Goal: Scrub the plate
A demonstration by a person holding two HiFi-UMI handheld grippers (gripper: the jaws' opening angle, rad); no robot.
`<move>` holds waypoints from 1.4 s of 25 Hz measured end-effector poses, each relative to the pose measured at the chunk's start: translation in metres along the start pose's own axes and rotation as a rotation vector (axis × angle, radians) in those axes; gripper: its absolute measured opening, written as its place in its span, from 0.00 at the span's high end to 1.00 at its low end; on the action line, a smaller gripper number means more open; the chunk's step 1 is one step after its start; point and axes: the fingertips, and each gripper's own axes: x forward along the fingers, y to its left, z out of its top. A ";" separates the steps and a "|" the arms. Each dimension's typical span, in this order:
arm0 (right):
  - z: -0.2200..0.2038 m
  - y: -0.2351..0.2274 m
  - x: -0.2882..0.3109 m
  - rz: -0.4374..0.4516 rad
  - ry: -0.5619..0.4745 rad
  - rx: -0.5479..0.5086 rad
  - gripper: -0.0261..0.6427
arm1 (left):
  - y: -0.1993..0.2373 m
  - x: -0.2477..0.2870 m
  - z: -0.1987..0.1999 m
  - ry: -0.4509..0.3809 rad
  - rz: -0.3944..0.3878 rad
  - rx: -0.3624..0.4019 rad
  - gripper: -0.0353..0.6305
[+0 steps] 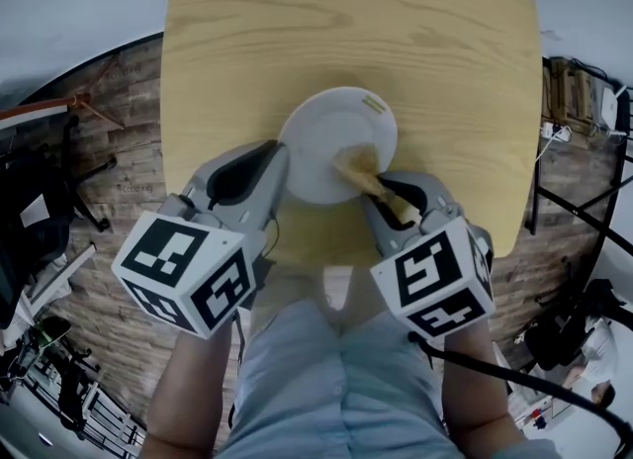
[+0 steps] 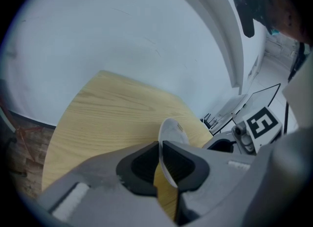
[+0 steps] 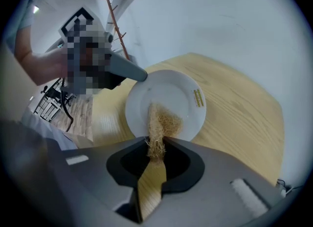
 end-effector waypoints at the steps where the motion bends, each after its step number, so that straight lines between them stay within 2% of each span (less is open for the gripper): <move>1: -0.003 -0.003 0.000 -0.007 0.007 0.006 0.86 | 0.003 0.001 -0.002 0.003 -0.006 -0.009 0.88; 5: -0.005 -0.006 0.001 -0.019 0.024 0.010 0.86 | 0.013 0.006 -0.011 0.016 -0.025 -0.014 0.87; 10: -0.003 -0.005 0.002 -0.017 0.038 -0.007 0.86 | 0.018 0.010 -0.011 0.036 -0.032 0.063 0.87; 15: 0.000 -0.004 0.001 -0.023 0.042 -0.009 0.86 | 0.029 0.007 -0.018 0.066 0.029 0.151 0.87; 17: 0.001 -0.004 0.000 -0.025 0.042 -0.015 0.86 | 0.034 0.004 -0.020 0.068 0.045 0.154 0.87; 24: -0.003 -0.007 -0.006 -0.054 0.051 -0.015 0.86 | 0.030 -0.021 0.001 -0.037 0.083 0.140 0.87; 28: -0.015 -0.035 -0.031 -0.142 0.059 0.012 0.86 | 0.014 -0.041 0.022 -0.117 0.103 0.158 0.87; 29: -0.014 -0.042 -0.041 -0.170 0.037 0.019 0.86 | 0.008 -0.048 0.029 -0.144 0.108 0.160 0.87; 31: 0.001 -0.054 -0.066 -0.218 -0.072 0.031 0.86 | -0.006 -0.065 0.046 -0.216 0.126 0.172 0.87; 35: 0.052 -0.064 -0.140 -0.285 -0.399 0.018 0.86 | -0.052 -0.112 0.089 -0.448 0.206 0.231 0.87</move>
